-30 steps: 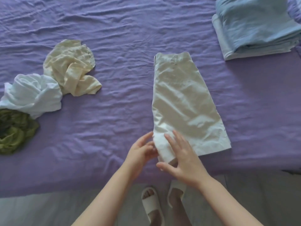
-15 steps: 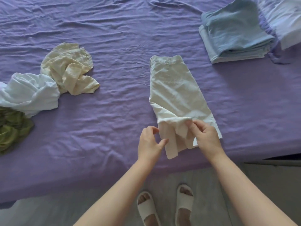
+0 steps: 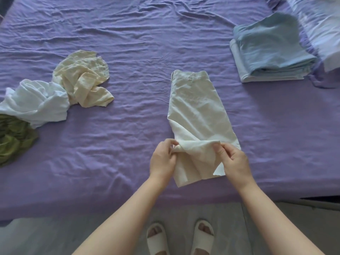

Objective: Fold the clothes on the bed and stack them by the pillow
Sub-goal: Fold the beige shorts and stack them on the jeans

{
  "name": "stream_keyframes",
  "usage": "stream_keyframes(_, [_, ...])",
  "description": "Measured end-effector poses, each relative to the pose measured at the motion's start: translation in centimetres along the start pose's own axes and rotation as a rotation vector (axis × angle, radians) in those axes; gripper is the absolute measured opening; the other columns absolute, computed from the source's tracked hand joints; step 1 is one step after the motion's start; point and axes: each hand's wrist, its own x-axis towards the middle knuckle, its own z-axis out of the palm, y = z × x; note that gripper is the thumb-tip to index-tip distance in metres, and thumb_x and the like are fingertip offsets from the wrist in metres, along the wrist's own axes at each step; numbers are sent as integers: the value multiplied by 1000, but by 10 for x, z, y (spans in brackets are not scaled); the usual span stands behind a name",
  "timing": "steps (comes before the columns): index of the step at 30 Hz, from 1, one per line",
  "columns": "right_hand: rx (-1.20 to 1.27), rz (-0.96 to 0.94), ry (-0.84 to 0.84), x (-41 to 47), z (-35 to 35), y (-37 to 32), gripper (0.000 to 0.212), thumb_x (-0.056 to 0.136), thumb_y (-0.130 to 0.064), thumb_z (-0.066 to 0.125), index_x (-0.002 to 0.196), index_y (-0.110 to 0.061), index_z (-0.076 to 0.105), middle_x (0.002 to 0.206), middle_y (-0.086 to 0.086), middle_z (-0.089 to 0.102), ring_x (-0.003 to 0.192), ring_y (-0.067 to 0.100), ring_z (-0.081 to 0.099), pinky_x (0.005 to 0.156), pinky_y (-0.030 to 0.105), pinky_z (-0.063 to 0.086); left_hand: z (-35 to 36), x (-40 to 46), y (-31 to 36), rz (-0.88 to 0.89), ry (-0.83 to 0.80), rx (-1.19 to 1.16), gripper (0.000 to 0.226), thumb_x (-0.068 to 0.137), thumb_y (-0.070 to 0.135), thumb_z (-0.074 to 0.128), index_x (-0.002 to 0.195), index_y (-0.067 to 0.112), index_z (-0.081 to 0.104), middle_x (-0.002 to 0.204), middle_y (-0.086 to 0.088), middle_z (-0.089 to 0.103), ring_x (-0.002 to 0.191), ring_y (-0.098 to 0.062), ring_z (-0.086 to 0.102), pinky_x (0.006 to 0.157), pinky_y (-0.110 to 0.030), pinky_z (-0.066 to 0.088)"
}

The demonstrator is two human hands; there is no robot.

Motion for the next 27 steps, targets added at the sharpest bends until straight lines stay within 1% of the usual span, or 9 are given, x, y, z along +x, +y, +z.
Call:
stream_keyframes(4, [8, 88, -160, -5, 9, 16, 30, 81, -55, 48, 83, -33, 69, 86, -18, 70, 87, -4, 62, 77, 12, 44, -29, -8, -31, -181, -142, -391, 49, 83, -9, 45, 107, 28, 66, 106, 3, 68, 88, -1, 62, 75, -14, 49])
stream_keyframes(6, [-17, 104, -164, -5, 12, 26, 28, 82, -56, 46, 86, -37, 67, 90, -25, 69, 97, -11, 58, 80, 9, 41, -33, -6, -40, -210, -161, -364, 46, 83, -8, 49, 103, 29, 67, 105, 7, 68, 91, -5, 62, 75, -12, 50])
stream_keyframes(9, [-116, 80, -129, 1, 10, 41, 13, 91, -37, 53, 92, -37, 65, 94, -23, 66, 97, -5, 58, 78, 8, 40, -29, -1, -48, -127, -151, -77, 33, 80, 0, 62, 100, 26, 66, 95, -4, 59, 84, -14, 57, 76, -19, 48])
stream_keyframes(12, [-290, 20, -78, 5, 3, 54, 14, 91, -19, 58, 99, -21, 69, 97, -11, 65, 96, 6, 54, 78, 12, 35, -28, 2, -52, -70, -64, -15, 37, 74, -6, 61, 91, 27, 66, 88, 1, 63, 80, -6, 59, 68, -10, 45])
stream_keyframes(16, [-571, -26, 69, 8, -18, 73, 21, 83, 1, 62, 103, -1, 67, 112, 13, 65, 113, 30, 53, 100, 38, 35, -44, 5, -66, -27, -85, -10, 42, 76, -4, 64, 81, 37, 56, 81, 12, 65, 78, 4, 60, 67, -7, 44])
stream_keyframes(20, [-670, 209, 174, 4, -33, 89, 38, 84, -16, 65, 120, -8, 56, 122, 13, 58, 115, 35, 49, 96, 46, 35, -63, 11, -88, 59, -199, 197, 44, 76, -17, 50, 78, 26, 61, 85, 4, 63, 79, -12, 61, 74, -26, 50])
stream_keyframes(22, [-692, 262, 212, 4, -31, 91, 39, 86, -25, 64, 121, -9, 55, 116, 13, 61, 109, 35, 52, 91, 45, 35, -67, 13, -92, -43, -235, 124, 45, 79, -16, 46, 87, 22, 68, 93, 6, 67, 88, -11, 64, 80, -22, 49])
stream_keyframes(24, [-721, 271, 254, 6, -30, 91, 35, 89, -30, 60, 115, -8, 59, 111, 15, 62, 105, 36, 52, 88, 45, 36, -63, 15, -88, -185, -248, -49, 34, 87, 0, 56, 97, 31, 67, 102, 12, 67, 94, 0, 62, 77, -8, 45])
stream_keyframes(27, [-728, 281, 284, 12, -28, 90, 31, 89, -32, 58, 107, -7, 63, 108, 17, 62, 103, 38, 52, 85, 45, 38, -42, 16, -75, -317, -228, -206, 32, 86, 28, 67, 116, 34, 57, 105, 11, 62, 93, 1, 60, 75, -10, 46])
